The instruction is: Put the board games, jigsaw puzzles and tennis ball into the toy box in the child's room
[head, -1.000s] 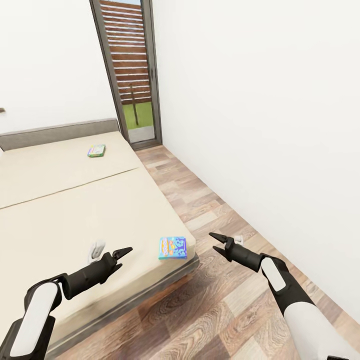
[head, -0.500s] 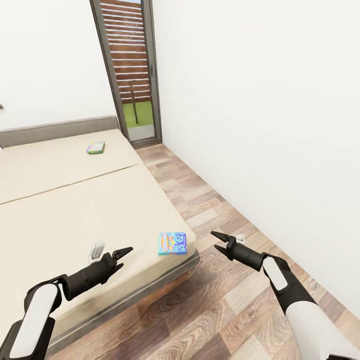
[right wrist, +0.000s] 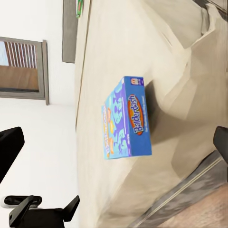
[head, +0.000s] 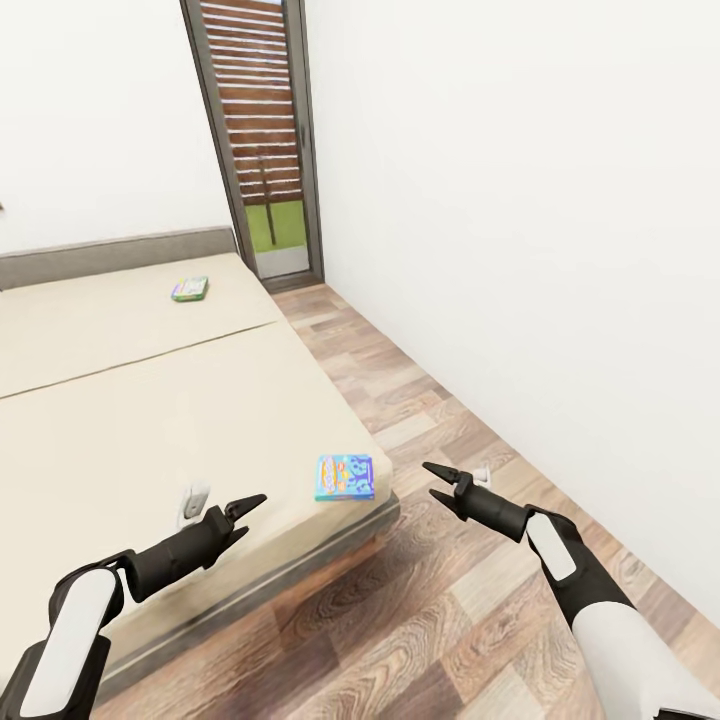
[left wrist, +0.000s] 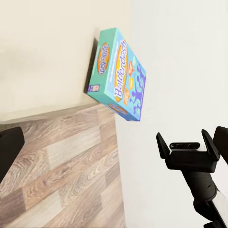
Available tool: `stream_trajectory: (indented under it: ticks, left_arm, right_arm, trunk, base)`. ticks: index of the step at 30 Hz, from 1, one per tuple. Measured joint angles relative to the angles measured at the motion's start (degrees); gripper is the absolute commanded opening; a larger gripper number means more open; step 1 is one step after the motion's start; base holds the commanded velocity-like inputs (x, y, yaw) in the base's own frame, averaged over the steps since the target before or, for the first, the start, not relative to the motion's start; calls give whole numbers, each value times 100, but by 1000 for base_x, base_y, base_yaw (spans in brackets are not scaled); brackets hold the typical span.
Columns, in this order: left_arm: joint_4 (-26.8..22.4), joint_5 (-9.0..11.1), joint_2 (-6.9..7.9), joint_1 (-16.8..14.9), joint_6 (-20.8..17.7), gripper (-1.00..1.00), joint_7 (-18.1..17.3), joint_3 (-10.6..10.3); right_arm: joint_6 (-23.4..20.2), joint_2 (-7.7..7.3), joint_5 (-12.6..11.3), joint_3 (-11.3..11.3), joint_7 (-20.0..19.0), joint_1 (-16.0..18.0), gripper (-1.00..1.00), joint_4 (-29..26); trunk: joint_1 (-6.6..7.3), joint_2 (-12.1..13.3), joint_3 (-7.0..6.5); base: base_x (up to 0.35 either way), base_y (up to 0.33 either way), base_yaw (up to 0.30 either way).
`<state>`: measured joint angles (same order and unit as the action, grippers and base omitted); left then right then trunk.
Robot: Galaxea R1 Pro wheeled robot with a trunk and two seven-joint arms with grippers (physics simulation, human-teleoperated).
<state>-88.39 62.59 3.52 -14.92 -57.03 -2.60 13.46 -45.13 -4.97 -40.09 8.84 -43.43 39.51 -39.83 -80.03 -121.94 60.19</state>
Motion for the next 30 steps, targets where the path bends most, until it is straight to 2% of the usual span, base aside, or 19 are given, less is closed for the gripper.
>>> stream_trajectory:
  ticks: [27, 30]
  left_arm:
    - [5, 16, 45, -32, -3, 100, -25, 49]
    - [-23, 37, 62, -107, -20, 100, -34, 99]
  right_arm:
    - [3, 35, 1, -8, 11, -8, 100, -7]
    - [-2, 51, 1, -19, 15, -7, 100, -22]
  trunk:
    - [-593, -1083, 485]
    - [-594, -1084, 485]
  base:
    - [0, 0, 0]
    - [0, 0, 0]
